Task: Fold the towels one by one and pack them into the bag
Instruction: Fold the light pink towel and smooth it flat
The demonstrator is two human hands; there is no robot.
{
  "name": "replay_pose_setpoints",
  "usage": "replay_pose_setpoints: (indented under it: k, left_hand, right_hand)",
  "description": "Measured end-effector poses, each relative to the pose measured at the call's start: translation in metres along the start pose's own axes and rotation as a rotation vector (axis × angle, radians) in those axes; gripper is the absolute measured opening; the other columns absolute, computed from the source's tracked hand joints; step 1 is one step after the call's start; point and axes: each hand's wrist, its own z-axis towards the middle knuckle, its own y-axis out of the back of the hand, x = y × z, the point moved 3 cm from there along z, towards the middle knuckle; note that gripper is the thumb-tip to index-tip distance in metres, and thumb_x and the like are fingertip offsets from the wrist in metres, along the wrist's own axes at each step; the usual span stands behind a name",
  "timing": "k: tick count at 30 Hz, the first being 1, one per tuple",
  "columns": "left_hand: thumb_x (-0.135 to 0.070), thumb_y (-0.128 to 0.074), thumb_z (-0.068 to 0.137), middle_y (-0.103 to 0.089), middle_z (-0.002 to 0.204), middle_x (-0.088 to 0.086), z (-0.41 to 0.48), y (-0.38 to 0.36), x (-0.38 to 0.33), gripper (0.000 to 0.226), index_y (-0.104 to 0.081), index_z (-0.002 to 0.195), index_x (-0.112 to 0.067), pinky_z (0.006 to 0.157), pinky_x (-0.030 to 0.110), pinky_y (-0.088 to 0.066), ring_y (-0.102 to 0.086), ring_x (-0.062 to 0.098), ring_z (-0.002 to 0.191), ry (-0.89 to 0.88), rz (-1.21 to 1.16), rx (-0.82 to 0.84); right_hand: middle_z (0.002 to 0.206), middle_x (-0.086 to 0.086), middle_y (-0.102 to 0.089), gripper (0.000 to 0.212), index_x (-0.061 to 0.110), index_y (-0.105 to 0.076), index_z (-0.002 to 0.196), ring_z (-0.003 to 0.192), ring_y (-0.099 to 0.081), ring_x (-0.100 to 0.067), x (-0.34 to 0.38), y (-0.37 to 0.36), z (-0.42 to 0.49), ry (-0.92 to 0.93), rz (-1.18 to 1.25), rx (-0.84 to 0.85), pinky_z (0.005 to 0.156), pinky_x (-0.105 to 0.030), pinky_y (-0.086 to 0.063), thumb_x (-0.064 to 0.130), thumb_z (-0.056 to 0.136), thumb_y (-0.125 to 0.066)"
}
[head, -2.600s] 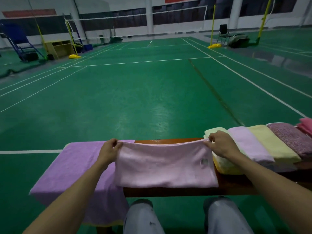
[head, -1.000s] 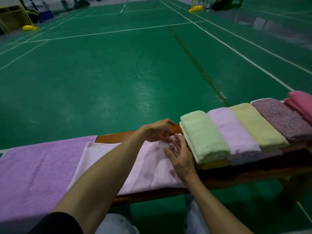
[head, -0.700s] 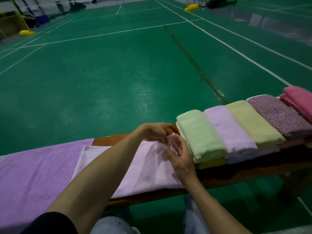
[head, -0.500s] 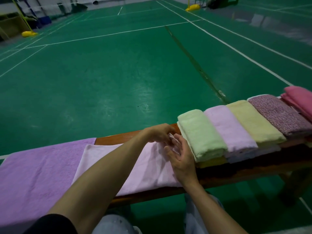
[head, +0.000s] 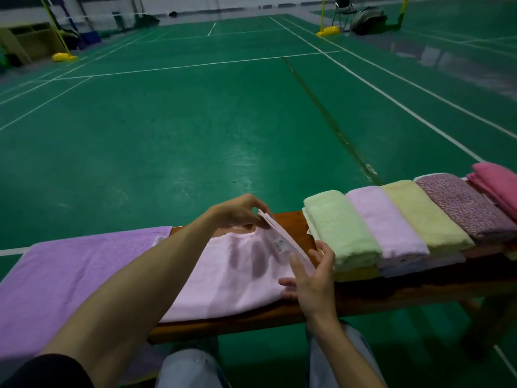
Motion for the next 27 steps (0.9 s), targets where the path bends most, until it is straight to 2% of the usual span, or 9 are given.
replay_pose_setpoints:
  k: [3,5,8,13,15,17,20,23,27]
  left_hand:
    - [0.003,-0.067,0.085,-0.059,0.072,0.005,-0.017,0.011,0.009,0.019,-0.071,0.101,-0.004,0.053,0.021,-0.049,-0.053,0.010,0.055,0.055,-0.063,0.001]
    - [0.011,-0.061,0.086,-0.064,0.087,0.013,-0.027,0.018,0.019,0.024,-0.065,0.109,0.007,0.067,0.026,-0.059,-0.064,0.018,0.073,0.079,-0.162,-0.013]
    - [0.017,-0.053,0.085,-0.063,0.106,0.025,-0.040,0.024,0.033,0.024,-0.061,0.108,0.013,0.085,0.032,-0.058,-0.067,0.026,0.093,0.096,-0.325,-0.031]
    - [0.020,-0.042,0.083,-0.063,0.103,0.021,-0.063,0.032,0.058,0.028,-0.062,0.098,0.008,0.086,0.030,-0.057,-0.066,0.025,0.092,0.137,-0.431,-0.018]
    - [0.010,-0.044,0.077,-0.063,0.102,0.019,-0.072,0.037,0.068,0.025,-0.065,0.090,0.005,0.080,0.029,-0.057,-0.064,0.023,0.086,0.144,-0.484,-0.028]
    - [-0.007,-0.054,0.072,-0.064,0.097,0.015,-0.081,0.043,0.076,0.016,-0.068,0.078,0.000,0.067,0.024,-0.054,-0.059,0.018,0.072,0.163,-0.523,-0.075]
    - [-0.022,-0.066,0.089,-0.059,0.075,0.006,-0.092,0.056,0.091,0.023,-0.065,0.075,-0.004,0.056,0.021,-0.047,-0.048,0.012,0.057,0.190,-0.439,-0.204]
    - [-0.004,-0.072,0.083,-0.056,0.068,0.004,-0.102,0.068,0.103,0.010,-0.062,0.079,-0.005,0.053,0.019,-0.046,-0.050,0.012,0.060,0.221,-0.265,-0.278]
    - [0.008,-0.073,0.076,-0.059,0.075,0.005,-0.112,0.081,0.119,0.019,-0.061,0.080,-0.007,0.049,0.017,-0.046,-0.052,0.009,0.057,0.242,-0.162,-0.342]
  right_hand:
    - [0.132,-0.003,-0.046,0.053,0.034,-0.028,0.139,0.073,-0.073,-0.026,0.002,-0.005,-0.003,-0.096,0.119,0.004,0.056,-0.033,-0.058,0.029,0.096,-0.058]
    - [0.130,-0.007,-0.051,0.049,0.032,-0.031,0.138,0.075,-0.073,-0.027,0.003,-0.009,-0.003,-0.098,0.141,0.000,0.057,-0.035,-0.058,0.027,0.097,-0.057]
    - [0.122,-0.009,-0.057,0.039,0.030,-0.035,0.132,0.077,-0.073,-0.030,0.006,-0.014,-0.007,-0.093,0.144,-0.021,0.056,-0.038,-0.059,0.025,0.099,-0.055]
    - [0.111,-0.010,-0.064,0.033,0.025,-0.041,0.129,0.078,-0.073,-0.029,0.009,-0.028,-0.019,-0.176,0.196,-0.026,0.058,-0.037,-0.057,0.024,0.099,-0.055]
    - [0.106,-0.011,-0.066,0.028,0.023,-0.043,0.126,0.076,-0.073,-0.027,0.014,-0.038,-0.028,-0.153,0.182,-0.015,0.058,-0.036,-0.057,0.021,0.100,-0.054]
    - [0.104,-0.013,-0.066,0.026,0.022,-0.044,0.124,0.078,-0.072,-0.027,0.019,-0.052,-0.040,-0.109,0.173,0.017,0.058,-0.036,-0.058,0.018,0.100,-0.053]
    - [0.104,-0.012,-0.065,0.025,0.023,-0.046,0.121,0.079,-0.072,-0.025,0.022,-0.084,-0.063,-0.065,0.129,0.118,0.063,-0.033,-0.059,0.015,0.099,-0.053]
    - [0.104,-0.006,-0.066,0.024,0.031,-0.046,0.114,0.082,-0.073,-0.018,0.014,-0.127,-0.086,-0.062,0.069,0.249,0.066,-0.029,-0.060,0.017,0.098,-0.056]
    - [0.110,0.002,-0.062,0.026,0.030,-0.045,0.118,0.093,-0.069,-0.013,-0.001,-0.177,-0.109,-0.114,0.038,0.378,0.078,-0.029,-0.059,0.020,0.098,-0.058]
